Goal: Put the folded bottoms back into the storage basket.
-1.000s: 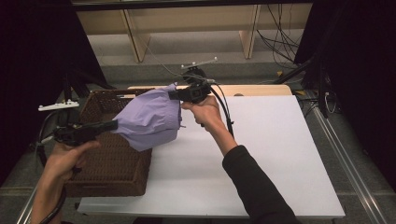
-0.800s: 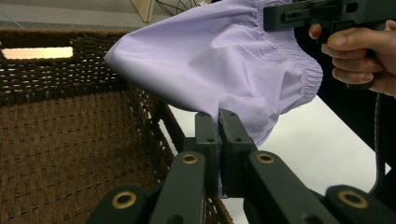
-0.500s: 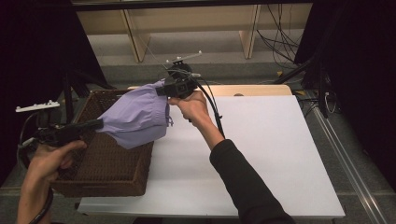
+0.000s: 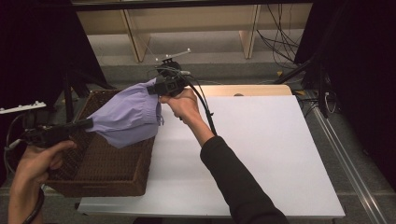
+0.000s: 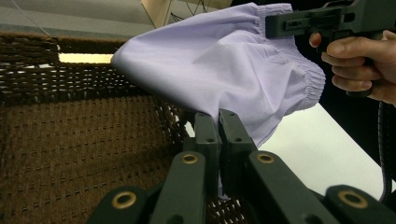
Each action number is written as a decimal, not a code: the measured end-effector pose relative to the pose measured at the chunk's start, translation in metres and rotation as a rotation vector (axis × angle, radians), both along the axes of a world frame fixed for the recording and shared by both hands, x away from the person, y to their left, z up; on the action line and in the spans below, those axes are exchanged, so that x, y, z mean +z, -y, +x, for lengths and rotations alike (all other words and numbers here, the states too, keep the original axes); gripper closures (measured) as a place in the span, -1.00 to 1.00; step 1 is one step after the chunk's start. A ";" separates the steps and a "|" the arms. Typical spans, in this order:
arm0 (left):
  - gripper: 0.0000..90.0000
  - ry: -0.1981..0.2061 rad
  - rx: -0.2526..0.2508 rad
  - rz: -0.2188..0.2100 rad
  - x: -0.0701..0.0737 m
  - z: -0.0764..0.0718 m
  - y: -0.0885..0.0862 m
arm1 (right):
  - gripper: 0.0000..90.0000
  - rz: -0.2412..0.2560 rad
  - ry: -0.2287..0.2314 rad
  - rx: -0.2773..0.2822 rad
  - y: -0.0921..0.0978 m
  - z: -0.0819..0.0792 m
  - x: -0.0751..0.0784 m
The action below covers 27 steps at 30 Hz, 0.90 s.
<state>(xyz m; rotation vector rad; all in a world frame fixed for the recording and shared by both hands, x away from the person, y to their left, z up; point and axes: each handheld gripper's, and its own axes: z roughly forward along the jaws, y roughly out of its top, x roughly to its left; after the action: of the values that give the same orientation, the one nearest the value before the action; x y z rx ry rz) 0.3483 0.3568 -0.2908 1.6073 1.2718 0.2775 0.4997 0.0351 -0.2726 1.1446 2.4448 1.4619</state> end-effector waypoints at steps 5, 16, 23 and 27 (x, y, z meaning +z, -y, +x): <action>0.94 0.000 0.013 -0.006 0.000 -0.002 -0.009 | 0.77 0.004 -0.001 0.006 -0.009 0.000 0.001; 0.94 -0.012 0.031 -0.008 -0.004 -0.003 -0.022 | 0.77 -0.004 0.001 0.015 -0.025 0.002 -0.001; 0.94 -0.018 0.048 -0.011 -0.006 -0.004 -0.032 | 0.77 0.000 0.002 0.022 -0.034 0.001 -0.002; 0.94 -0.019 0.055 -0.007 -0.006 -0.005 -0.035 | 0.77 -0.004 0.001 0.025 -0.037 0.001 -0.003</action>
<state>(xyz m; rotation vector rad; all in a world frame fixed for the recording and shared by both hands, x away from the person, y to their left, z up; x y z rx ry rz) 0.3434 0.3916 -0.2972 1.5745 1.3319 0.2924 0.5006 0.0722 -0.2757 1.1158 2.4693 1.4630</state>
